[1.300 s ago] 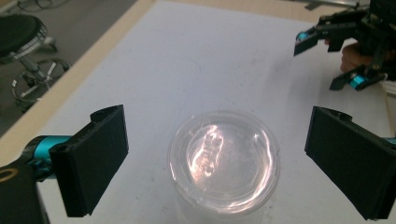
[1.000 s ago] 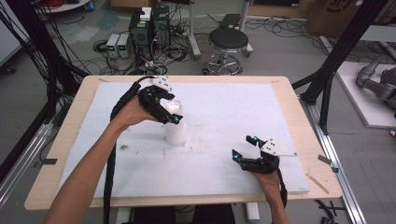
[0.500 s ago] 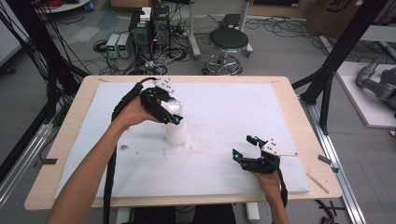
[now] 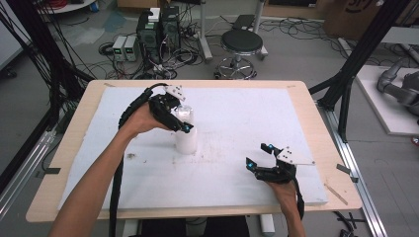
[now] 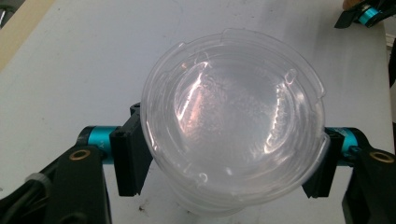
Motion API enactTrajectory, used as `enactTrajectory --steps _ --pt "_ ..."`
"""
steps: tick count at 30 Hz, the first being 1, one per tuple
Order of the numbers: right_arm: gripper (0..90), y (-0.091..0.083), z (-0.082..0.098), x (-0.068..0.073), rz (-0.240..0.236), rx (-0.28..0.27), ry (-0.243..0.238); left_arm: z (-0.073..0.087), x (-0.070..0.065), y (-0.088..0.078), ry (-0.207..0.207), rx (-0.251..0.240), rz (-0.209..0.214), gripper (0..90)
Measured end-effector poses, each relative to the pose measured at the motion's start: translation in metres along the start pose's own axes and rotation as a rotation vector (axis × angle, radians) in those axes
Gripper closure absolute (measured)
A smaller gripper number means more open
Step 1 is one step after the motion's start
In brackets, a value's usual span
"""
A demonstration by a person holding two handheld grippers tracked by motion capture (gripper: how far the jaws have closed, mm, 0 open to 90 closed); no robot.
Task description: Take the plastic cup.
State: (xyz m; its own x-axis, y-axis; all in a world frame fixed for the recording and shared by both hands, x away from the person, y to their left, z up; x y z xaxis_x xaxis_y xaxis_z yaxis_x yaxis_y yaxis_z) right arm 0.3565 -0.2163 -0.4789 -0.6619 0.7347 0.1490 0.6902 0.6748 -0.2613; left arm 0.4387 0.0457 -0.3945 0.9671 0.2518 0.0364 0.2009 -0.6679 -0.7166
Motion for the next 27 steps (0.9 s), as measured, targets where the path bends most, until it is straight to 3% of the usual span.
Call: enactTrajectory --steps 27 --pt "17.7 0.0 0.0 0.0 0.0 0.002 0.002 -0.007 -0.003 -0.013 0.004 -0.008 -0.016 36.3"
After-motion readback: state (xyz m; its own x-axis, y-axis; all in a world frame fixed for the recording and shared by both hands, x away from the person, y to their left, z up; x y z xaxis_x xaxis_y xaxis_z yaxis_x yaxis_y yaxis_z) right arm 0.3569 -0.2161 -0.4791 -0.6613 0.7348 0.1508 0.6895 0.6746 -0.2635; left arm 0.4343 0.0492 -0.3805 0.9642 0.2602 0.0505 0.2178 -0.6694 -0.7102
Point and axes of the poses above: each handheld gripper's, and its own axes: y roughly forward along the jaws, z roughly out of its underside, x roughly to its left, the point moved 9 cm from there along y, roughly forward along the jaws, and after that the axes turned 5 degrees about y, right-handed, at the moved point
